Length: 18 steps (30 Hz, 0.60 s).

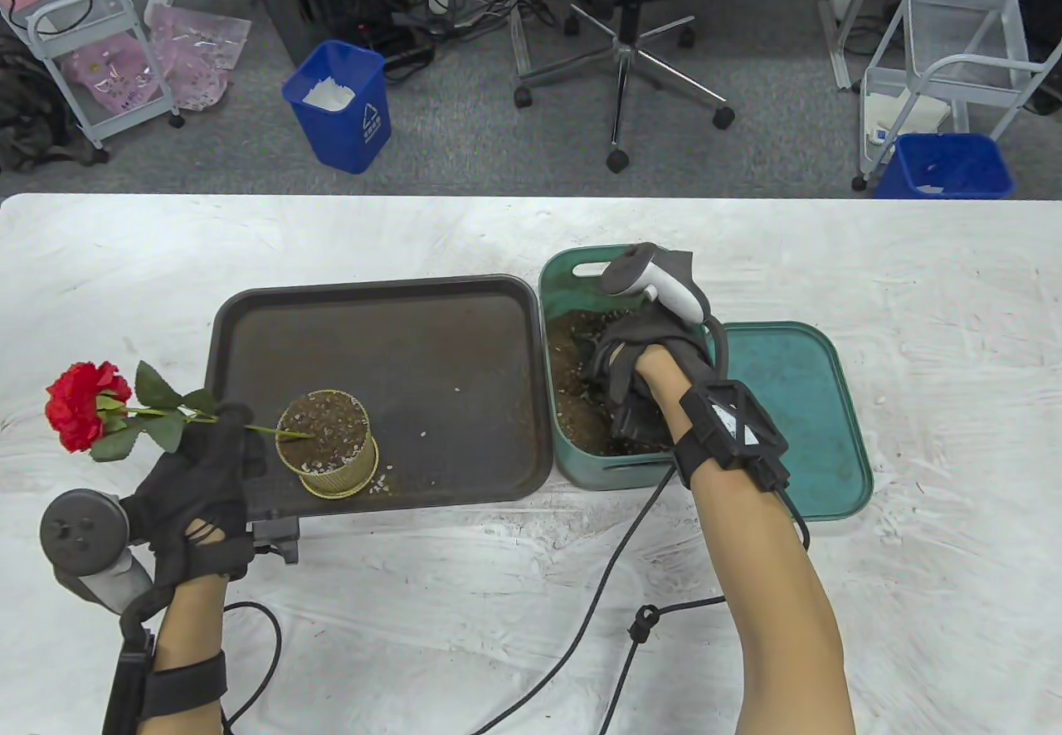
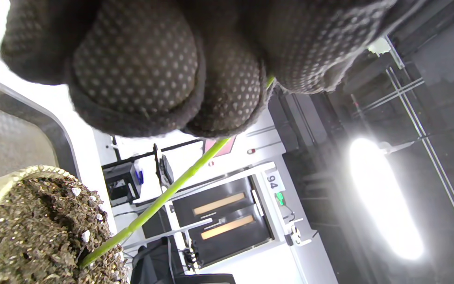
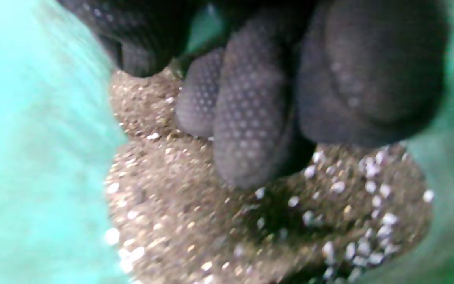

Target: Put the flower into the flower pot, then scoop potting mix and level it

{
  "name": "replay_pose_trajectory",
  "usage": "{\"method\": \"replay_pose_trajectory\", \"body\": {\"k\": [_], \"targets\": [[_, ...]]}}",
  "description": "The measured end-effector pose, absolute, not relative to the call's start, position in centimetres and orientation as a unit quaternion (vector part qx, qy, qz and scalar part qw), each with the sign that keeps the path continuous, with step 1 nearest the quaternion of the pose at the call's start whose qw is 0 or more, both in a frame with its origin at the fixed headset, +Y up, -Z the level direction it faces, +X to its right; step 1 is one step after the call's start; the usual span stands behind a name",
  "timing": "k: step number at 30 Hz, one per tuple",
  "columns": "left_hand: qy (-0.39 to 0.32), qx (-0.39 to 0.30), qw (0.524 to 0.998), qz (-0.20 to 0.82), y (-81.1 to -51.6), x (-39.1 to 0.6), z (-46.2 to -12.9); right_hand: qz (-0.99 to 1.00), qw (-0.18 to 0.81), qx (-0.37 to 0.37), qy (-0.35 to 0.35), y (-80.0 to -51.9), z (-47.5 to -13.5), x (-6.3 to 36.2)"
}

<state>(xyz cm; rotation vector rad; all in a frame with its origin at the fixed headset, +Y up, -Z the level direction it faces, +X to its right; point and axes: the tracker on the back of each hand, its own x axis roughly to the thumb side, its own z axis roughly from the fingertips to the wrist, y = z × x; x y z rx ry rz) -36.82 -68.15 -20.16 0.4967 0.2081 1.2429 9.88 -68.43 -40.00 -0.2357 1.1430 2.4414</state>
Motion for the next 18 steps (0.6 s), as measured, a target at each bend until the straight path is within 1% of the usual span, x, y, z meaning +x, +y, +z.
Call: {"method": "replay_pose_trajectory", "body": {"k": [2,7,12,18], "targets": [[0.095,0.230,0.780,0.573,-68.2,-36.8,-20.2,0.859,0.269,-0.097,0.424,-68.6,-39.8,10.0],[0.091,0.229,0.782,0.573,-68.2,-36.7,-20.2,0.838,0.336,-0.108,0.416,-67.7,-39.2,10.8],[0.088,0.230,0.783,0.572,-68.2,-36.6,-20.2,0.809,0.429,-0.133,0.379,-66.4,-37.6,12.4],[0.079,0.229,0.786,0.568,-68.0,-36.1,-20.1,0.782,0.498,-0.148,0.343,-66.1,-35.4,13.8]]}}
